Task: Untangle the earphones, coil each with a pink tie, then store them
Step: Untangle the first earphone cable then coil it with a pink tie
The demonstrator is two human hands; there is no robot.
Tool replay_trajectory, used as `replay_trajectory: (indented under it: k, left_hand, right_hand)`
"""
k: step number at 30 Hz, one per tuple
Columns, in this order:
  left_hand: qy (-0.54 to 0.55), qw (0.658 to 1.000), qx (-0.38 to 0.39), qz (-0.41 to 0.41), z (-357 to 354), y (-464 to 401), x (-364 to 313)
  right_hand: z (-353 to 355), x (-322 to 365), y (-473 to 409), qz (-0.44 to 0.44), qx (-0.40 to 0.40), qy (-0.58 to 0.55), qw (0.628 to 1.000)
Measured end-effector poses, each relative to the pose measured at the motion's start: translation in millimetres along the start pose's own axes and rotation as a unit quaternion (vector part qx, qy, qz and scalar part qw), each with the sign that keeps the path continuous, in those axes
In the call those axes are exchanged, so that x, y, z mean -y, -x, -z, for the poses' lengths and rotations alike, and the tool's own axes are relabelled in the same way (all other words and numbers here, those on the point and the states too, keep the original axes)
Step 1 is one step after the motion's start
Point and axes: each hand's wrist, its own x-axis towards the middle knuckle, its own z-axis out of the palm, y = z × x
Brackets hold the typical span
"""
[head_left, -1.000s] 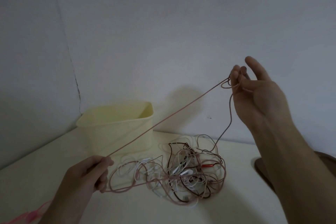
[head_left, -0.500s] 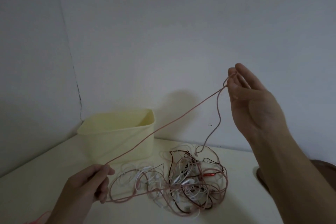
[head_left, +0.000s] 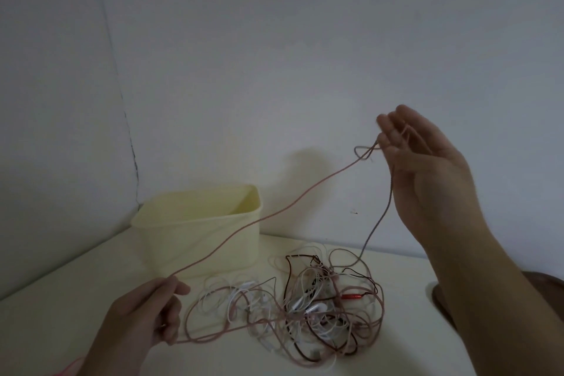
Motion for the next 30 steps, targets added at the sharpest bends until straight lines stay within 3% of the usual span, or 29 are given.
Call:
replay_trajectory:
  k: [2,3,4,6,8,9,11,12,13,15,16,18,20,21,26,30]
  left_hand:
    - [0.001,1.0,0.008,-0.003,-1,0,0]
    - [0.001,1.0,0.014,-0.006,-2,1,-1]
    - [0.0,1.0,0.018,-0.008,-3,1,-1]
    - [0.003,1.0,0.023,-0.011,-3,0,0]
    - [0.005,1.0,0.028,-0.008,-3,0,0]
    - [0.009,0.999,0.03,-0.008,-2,0,0]
    - [0.017,0.999,0.037,-0.014,-3,3,-2]
    - [0.019,0.999,0.042,-0.023,-4,7,-3]
    - [0.02,0.998,0.052,-0.031,-7,10,-4]
    - [0.018,0.996,0.081,-0.044,-13,16,-6]
    - [0.012,0.994,0.098,-0.051,-15,19,-6]
    - [-0.008,0.99,0.124,-0.061,-18,24,-9]
    - [-0.012,0.989,0.129,-0.066,-19,26,-10]
    - [-0.009,0.991,0.115,-0.069,-18,25,-11]
    - [-0.053,0.989,0.081,-0.112,-11,23,-16]
    - [-0.061,0.989,0.061,-0.121,-12,24,-17]
  right_hand:
    - [0,-7,1,-0.026,0.006,0.135,0.99]
    - [-1,-11,3,-0.04,0.018,0.253,0.966]
    - [0,-16,4,-0.05,0.041,0.4,0.914]
    - [1,-25,11,-0.1,0.133,0.666,0.728]
    - [-5,-32,24,-0.142,0.209,0.8,0.545]
    - [-14,-33,31,-0.138,0.211,0.833,0.493]
    - [-34,-34,46,-0.077,0.186,0.872,0.447]
    - [-41,-39,53,-0.045,0.199,0.864,0.461]
    - [-49,-44,61,-0.035,0.249,0.828,0.501]
    - [-66,-59,83,-0.144,0.372,0.661,0.635]
    - [-73,-70,96,-0.217,0.408,0.585,0.666]
    - [-78,-97,117,-0.229,0.444,0.552,0.668]
    - [-78,-110,126,-0.158,0.432,0.583,0.67]
    - [-76,-112,123,-0.157,0.424,0.567,0.689]
    - [-62,-81,87,-0.271,0.281,0.266,0.881]
    - [-54,-60,59,-0.234,0.17,0.125,0.949]
